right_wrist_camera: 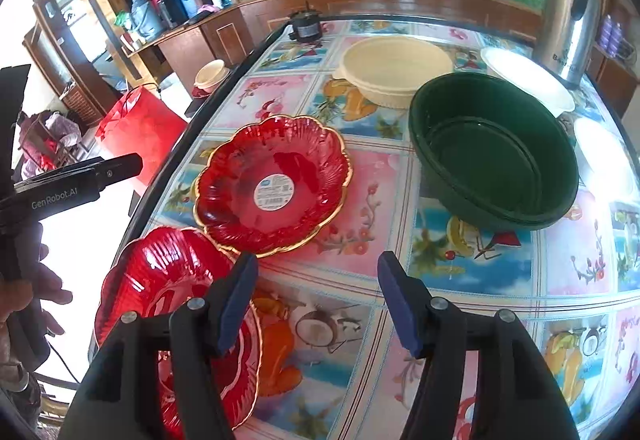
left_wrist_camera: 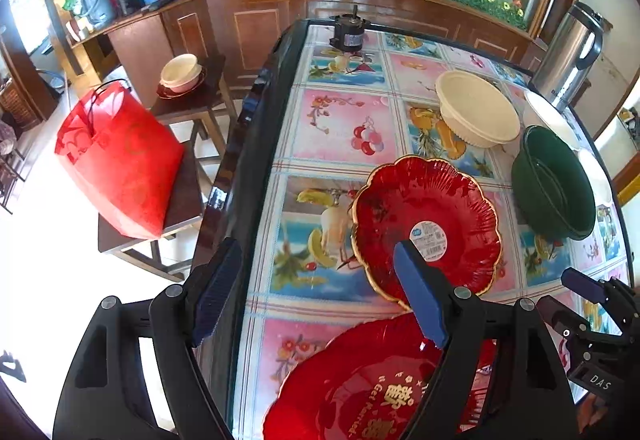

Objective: Organize plates and bowls
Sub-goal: 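Move both grippers to the smaller red plate with the white sticker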

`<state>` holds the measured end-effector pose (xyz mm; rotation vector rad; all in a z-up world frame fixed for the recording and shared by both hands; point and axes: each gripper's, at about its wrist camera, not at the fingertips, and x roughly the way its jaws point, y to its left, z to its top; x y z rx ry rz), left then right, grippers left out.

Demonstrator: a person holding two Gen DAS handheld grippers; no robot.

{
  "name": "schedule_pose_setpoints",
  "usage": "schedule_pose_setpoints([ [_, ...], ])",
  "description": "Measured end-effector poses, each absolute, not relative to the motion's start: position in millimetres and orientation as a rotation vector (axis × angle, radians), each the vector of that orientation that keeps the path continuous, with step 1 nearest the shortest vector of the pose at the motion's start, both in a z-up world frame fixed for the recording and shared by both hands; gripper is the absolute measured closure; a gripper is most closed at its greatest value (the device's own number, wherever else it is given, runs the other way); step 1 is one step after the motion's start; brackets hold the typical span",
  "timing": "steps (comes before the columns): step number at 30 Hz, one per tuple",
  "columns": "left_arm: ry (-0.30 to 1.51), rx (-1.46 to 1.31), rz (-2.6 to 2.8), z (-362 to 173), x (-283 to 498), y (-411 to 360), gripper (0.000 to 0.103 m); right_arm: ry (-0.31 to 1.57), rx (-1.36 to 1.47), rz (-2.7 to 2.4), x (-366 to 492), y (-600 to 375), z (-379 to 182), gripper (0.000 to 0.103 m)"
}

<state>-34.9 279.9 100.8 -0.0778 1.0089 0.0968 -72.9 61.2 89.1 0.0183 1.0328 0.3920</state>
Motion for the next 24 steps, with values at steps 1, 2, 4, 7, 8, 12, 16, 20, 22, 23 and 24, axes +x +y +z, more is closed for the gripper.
schedule_pose_setpoints([
  [1,1.014,-0.070,0.087,100,-31,279,0.023,1.036,0.018,0.388,-71,61,89,0.041],
  [2,1.017,-0.061,0.083,99,-28,278,0.023,1.037,0.018,0.386,-70,62,89,0.041],
  [4,1.031,-0.044,0.078,97,-22,276,0.023,1.033,0.019,0.379,-68,62,90,0.040],
  [7,1.059,-0.039,0.100,93,-14,277,0.023,1.042,0.025,0.373,-63,61,88,0.038],
  [8,1.061,-0.039,0.106,92,-12,277,0.023,1.049,0.028,0.374,-61,62,87,0.038],
  [12,1.078,0.017,0.150,89,-3,276,0.023,1.056,0.020,0.378,-55,62,85,0.038],
  [16,1.109,0.054,0.163,81,4,273,0.023,1.076,0.032,0.381,-48,60,77,0.037],
  [20,1.124,0.017,0.143,74,10,276,0.023,1.090,0.041,0.380,-42,61,70,0.037],
  [22,1.121,0.008,0.138,73,13,276,0.023,1.096,0.042,0.379,-38,61,68,0.037],
  [23,1.123,-0.003,0.131,71,15,276,0.023,1.098,0.045,0.377,-37,61,68,0.037],
  [24,1.127,-0.016,0.126,70,17,277,0.023,1.096,0.047,0.371,-35,61,67,0.037],
])
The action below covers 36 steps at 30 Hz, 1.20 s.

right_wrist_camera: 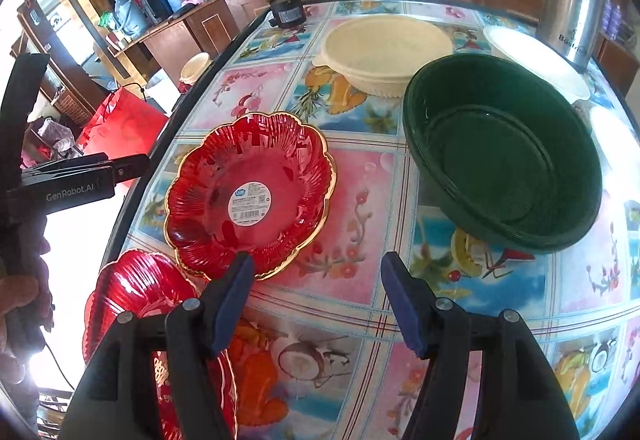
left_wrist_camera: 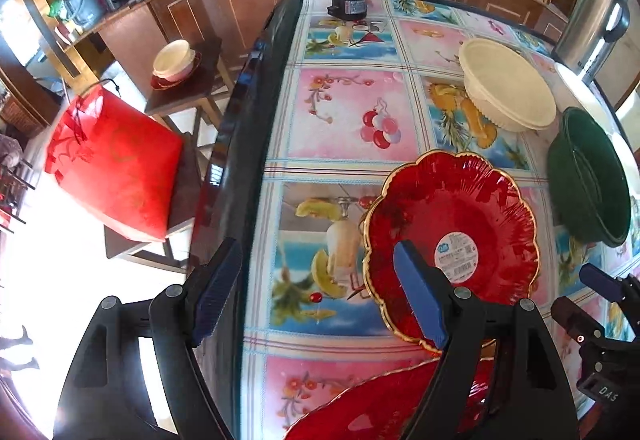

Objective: Organize plates and bowls
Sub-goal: 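Move both grippers to the smaller red plate with the white sticker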

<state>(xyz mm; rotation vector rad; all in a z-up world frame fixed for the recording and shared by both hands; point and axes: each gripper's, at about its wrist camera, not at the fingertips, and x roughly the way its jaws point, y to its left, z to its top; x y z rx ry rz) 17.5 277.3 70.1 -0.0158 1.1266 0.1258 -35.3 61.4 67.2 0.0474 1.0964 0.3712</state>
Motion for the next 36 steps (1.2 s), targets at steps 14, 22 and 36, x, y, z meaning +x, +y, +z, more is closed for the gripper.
schedule_pose_setpoints([
  [14,1.150,-0.048,0.076,56,35,278,0.023,1.110,0.086,0.326,-18,64,59,0.037],
  [22,1.170,-0.061,0.060,49,39,277,0.023,1.114,0.089,0.304,-12,65,55,0.037],
  [36,1.240,-0.061,0.027,31,49,267,0.023,1.159,0.115,0.300,-2,68,41,0.037],
])
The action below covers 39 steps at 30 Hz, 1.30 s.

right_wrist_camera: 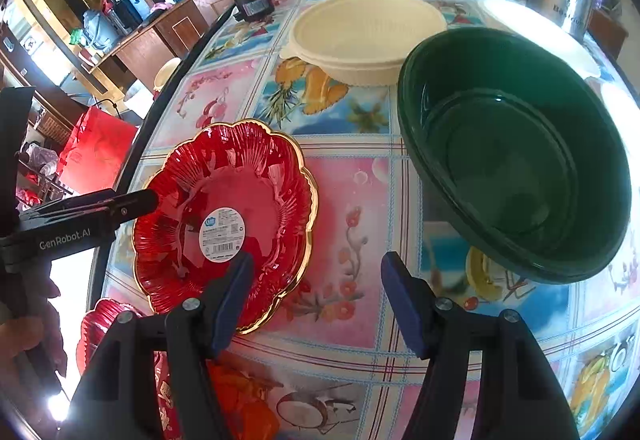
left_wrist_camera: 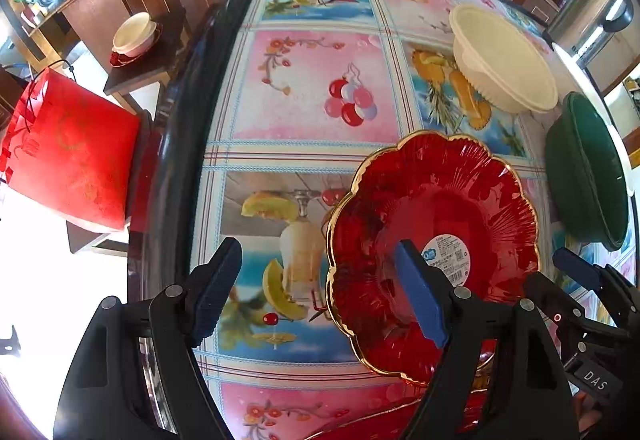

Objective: Organize plates and bowls
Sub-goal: 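Move both grippers to the smaller red plate with the white sticker, then close the left gripper on the small plate rim while the right gripper grips it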

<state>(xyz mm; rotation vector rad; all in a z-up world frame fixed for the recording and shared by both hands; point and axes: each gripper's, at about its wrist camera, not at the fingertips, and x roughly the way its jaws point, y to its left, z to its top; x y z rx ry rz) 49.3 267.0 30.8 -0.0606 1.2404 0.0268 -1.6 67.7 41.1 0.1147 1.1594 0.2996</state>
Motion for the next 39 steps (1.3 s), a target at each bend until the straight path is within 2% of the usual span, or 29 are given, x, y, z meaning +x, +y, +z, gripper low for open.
schedule_pose_setpoints([
  [17,1.327,-0.028,0.002,6,58,258,0.023,1.181,0.108,0.302,11,74,29,0.038],
  [18,1.325,-0.034,0.002,5,58,259,0.023,1.179,0.105,0.304,11,74,29,0.042],
  [21,1.328,-0.038,0.003,5,59,259,0.023,1.176,0.092,0.311,12,76,29,0.061],
  [23,1.330,-0.035,0.000,5,60,259,0.023,1.173,0.080,0.312,13,78,29,0.065],
  [26,1.328,-0.037,-0.015,7,60,257,0.033,1.171,0.083,0.325,15,80,27,0.080],
  [28,1.323,-0.042,-0.026,9,59,255,0.052,1.171,0.092,0.345,16,81,27,0.089],
  [30,1.327,-0.046,-0.041,10,60,251,0.064,1.163,0.091,0.349,16,83,27,0.089],
  [33,1.318,-0.027,-0.028,11,59,248,0.065,1.163,0.102,0.358,16,83,27,0.090],
  [36,1.307,-0.035,-0.013,11,58,250,0.070,1.164,0.107,0.363,16,82,27,0.091],
  [39,1.305,-0.033,-0.014,12,56,249,0.071,1.159,0.105,0.358,15,82,28,0.091],
])
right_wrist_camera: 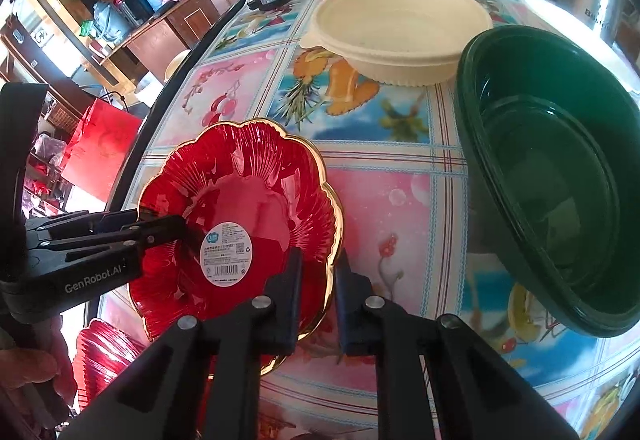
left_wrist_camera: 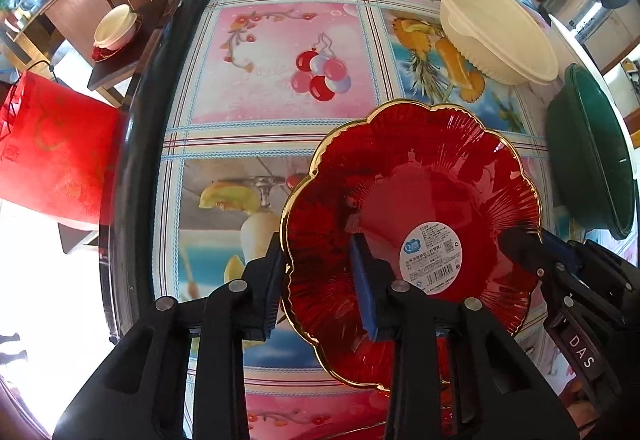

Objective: Organize plates and bowls
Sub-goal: 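Close the left gripper on the small plate rim while the right gripper grips it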

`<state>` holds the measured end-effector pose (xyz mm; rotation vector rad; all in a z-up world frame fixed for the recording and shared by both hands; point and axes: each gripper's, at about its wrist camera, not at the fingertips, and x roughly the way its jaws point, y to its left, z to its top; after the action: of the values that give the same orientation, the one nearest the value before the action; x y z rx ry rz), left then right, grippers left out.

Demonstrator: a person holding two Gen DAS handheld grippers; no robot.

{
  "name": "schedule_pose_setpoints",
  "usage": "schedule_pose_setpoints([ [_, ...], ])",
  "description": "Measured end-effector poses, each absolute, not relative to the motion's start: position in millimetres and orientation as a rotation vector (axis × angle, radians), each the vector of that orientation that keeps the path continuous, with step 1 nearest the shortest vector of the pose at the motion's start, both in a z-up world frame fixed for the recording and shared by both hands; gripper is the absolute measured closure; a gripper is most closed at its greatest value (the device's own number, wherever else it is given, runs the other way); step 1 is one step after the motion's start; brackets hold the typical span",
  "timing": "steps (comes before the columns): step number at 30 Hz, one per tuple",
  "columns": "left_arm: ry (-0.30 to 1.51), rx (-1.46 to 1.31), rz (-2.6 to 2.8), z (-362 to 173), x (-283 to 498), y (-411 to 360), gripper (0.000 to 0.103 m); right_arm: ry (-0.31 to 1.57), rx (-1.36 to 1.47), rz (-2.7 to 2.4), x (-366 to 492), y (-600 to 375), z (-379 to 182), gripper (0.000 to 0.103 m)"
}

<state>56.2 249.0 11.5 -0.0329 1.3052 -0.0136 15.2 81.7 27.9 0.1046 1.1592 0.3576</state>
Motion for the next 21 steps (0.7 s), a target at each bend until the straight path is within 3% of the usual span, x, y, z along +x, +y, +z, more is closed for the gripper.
schedule_pose_setpoints([
  [21,1.224,-0.055,0.012,59,53,256,0.073,1.080,0.081,0.379,24,89,64,0.091],
])
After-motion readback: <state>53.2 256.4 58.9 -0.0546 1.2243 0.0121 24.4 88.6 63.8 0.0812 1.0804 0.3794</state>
